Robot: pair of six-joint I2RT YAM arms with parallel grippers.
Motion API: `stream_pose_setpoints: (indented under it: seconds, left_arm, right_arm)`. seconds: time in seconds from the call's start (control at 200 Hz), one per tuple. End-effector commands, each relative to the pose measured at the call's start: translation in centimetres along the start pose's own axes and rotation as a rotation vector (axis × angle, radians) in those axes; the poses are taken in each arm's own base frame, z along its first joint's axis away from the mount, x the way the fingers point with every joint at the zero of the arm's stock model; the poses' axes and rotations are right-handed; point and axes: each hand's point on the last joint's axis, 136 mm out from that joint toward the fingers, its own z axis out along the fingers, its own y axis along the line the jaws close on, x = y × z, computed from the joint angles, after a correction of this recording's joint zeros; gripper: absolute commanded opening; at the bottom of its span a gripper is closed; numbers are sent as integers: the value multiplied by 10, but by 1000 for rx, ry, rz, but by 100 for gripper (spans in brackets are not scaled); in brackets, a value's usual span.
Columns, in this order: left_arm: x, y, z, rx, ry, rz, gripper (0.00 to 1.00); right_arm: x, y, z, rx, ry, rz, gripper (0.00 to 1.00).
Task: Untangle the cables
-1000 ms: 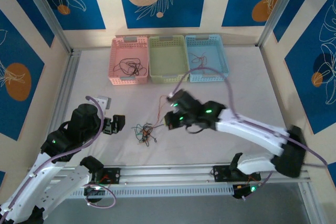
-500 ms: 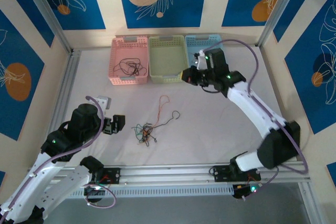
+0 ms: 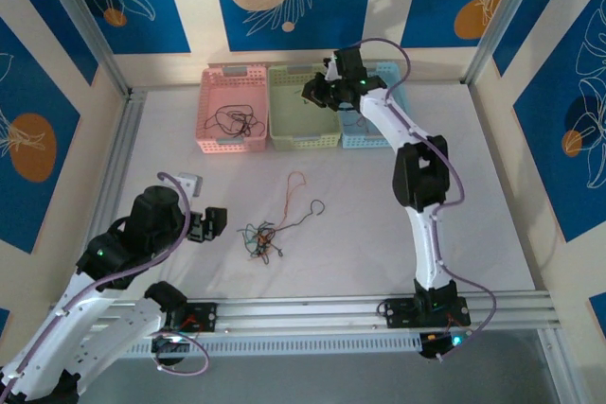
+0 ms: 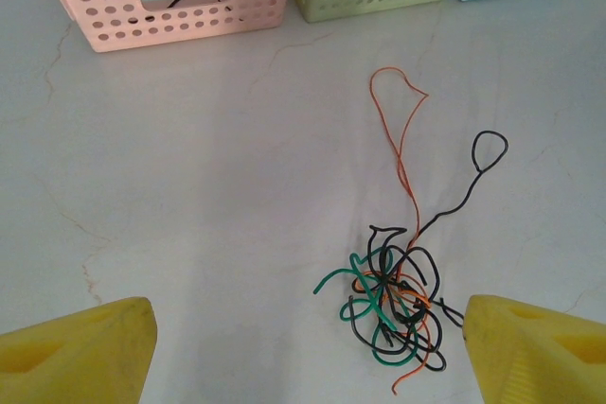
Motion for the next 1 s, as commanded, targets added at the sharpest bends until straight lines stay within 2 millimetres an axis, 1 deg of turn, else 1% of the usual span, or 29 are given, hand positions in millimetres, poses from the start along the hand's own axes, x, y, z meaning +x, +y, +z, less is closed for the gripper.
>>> stream_pose_setpoints:
  seconds: [0.0,0.135,0.22,0.31,0.385,0.45,0.475,0.49,0.52,0.535,0.555,0.57,0.58,0.585,0.685,0.69,0.7,0.71,0.75,0.765,0.775,0.785,0.82,0.875,0.95,0.955,0.995]
  left_arm:
    - [-1,-2,2,14,-1,13,84]
    - [-2,-2,1,14,-6,12,84]
    - [-2,-2,1,14,-8,13,84]
    - [-2,-2,1,13,-6,13,84]
    - [-1,-2,2,15,-4,13,84]
    - [-1,-2,2,15,-3,13,84]
    - [-1,-2,2,16,-4,13,84]
    - [-1,-2,2,15,-4,13,84]
    - [-1,-3,2,18,-4,13,84]
    - [-1,-3,2,18,-3,13,84]
    - [-1,-3,2,20,-2,13,84]
    - [-1,-3,3,20,-1,13,84]
    - [-1,-4,3,22,0,13,84]
    - [-1,-4,3,22,1,13,84]
    - [0,-7,6,35,16,7,84]
    - [0,-7,6,36,18,5,84]
    - [0,-8,7,39,19,2,84]
    - [1,-9,7,44,23,1,84]
    - [1,-13,9,66,34,-15,84]
    - [1,-15,10,75,37,-25,84]
    - [1,-17,11,83,38,-32,84]
    - [1,-18,12,91,42,-38,84]
    - [1,-23,15,112,50,-70,84]
    - [4,-33,25,161,69,-114,83]
    - [15,-39,42,187,105,-163,79]
    - [16,-39,43,186,108,-165,79]
    - [23,-40,52,180,121,-178,78]
  right_arm:
    - [-3,5,8,2,44,11,22]
    - [-12,3,18,4,41,-3,28]
    - [-14,3,16,4,35,-2,32]
    - [-12,12,13,-20,43,-22,36]
    - [-8,20,4,-26,52,-36,36]
    - [-2,33,-9,-34,58,-64,36]
    - [4,35,-11,-31,66,-77,36]
    - [5,40,-17,-35,61,-90,36]
    - [14,42,-21,-28,69,-107,35]
    - [14,49,-28,-37,57,-124,35]
    - [22,47,-31,-30,65,-130,35]
    - [25,51,-36,-33,61,-139,35]
    - [26,57,-41,-41,52,-153,35]
    - [30,54,-40,-35,58,-152,35]
    - [64,65,-71,-60,28,-220,35]
    - [68,63,-72,-56,32,-219,35]
    - [70,67,-77,-63,23,-231,35]
    - [77,62,-75,-57,32,-233,35]
    - [94,65,-88,-65,18,-267,35]
    - [103,61,-89,-59,23,-275,35]
    - [107,62,-92,-61,20,-285,36]
    - [114,56,-91,-51,27,-284,35]
    - [130,53,-98,-50,20,-308,36]
    - [156,42,-103,-50,17,-330,36]
    - [190,27,-104,-54,21,-336,37]
    - [191,29,-105,-59,16,-339,37]
    - [205,21,-103,-65,25,-336,37]
